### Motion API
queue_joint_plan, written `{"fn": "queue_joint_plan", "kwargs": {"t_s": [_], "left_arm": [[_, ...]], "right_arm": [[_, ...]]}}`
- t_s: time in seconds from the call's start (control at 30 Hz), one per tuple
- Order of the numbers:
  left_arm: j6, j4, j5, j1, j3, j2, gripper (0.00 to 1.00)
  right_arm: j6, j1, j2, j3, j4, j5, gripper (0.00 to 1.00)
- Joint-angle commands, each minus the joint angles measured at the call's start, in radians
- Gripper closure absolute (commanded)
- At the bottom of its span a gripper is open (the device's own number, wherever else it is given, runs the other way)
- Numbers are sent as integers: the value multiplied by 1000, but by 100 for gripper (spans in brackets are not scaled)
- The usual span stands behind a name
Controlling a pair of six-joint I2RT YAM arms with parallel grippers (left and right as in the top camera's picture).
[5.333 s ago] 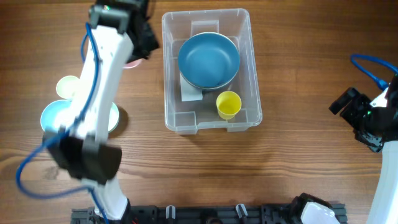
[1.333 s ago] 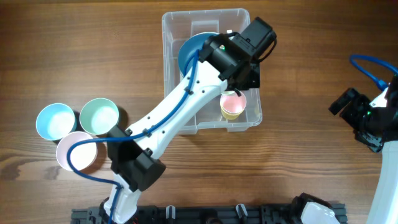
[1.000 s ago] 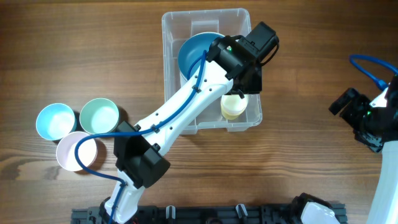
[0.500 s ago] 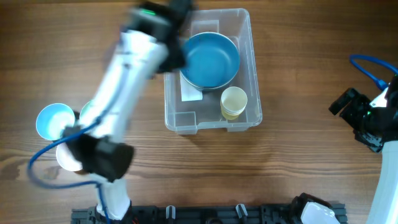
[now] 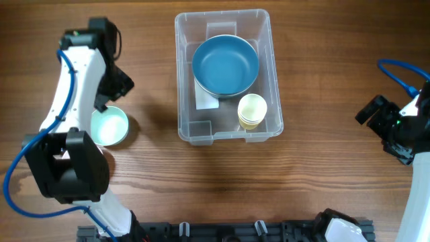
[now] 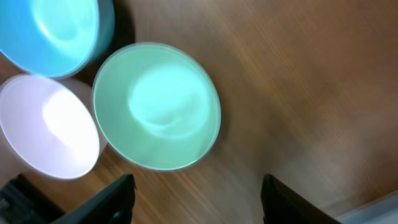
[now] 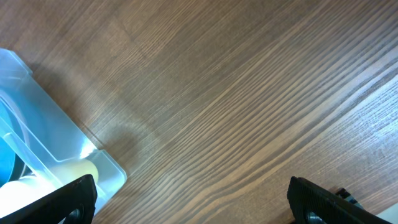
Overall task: Pack container
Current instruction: 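Move the left gripper to the mint green bowl and grip its rim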
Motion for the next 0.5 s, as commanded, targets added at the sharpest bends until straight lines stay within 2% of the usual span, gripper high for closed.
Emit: {"fn": "queue_joint_plan", "kwargs": {"t_s": [0.0,0.13,0.17,0.3,0.37,0.43,0.47], "left_arm": [[-12,117,11,7,-161,2,30],[-13,238,16,27,-294,4,27],[-13,277,15,39,-326,4,23],[-12,345,16,62,-364,4,21],[13,378,21,62,-364,4,26],[13,390,23,61,-364,4,45],[13,396,23,61,-364,4,49]], "right_arm": [[-12,-4,4,-2,-4,-9,0],[-13,-4,4,-2,-6,-9,0],[-12,-4,4,-2,-8,-9,0],[-12,-4,4,-2,-5,-9,1],[-12,-4,4,-2,-6,-9,0],[-12,-4,4,-2,-6,-9,0],[-12,-4,4,-2,-6,-9,0]]}}
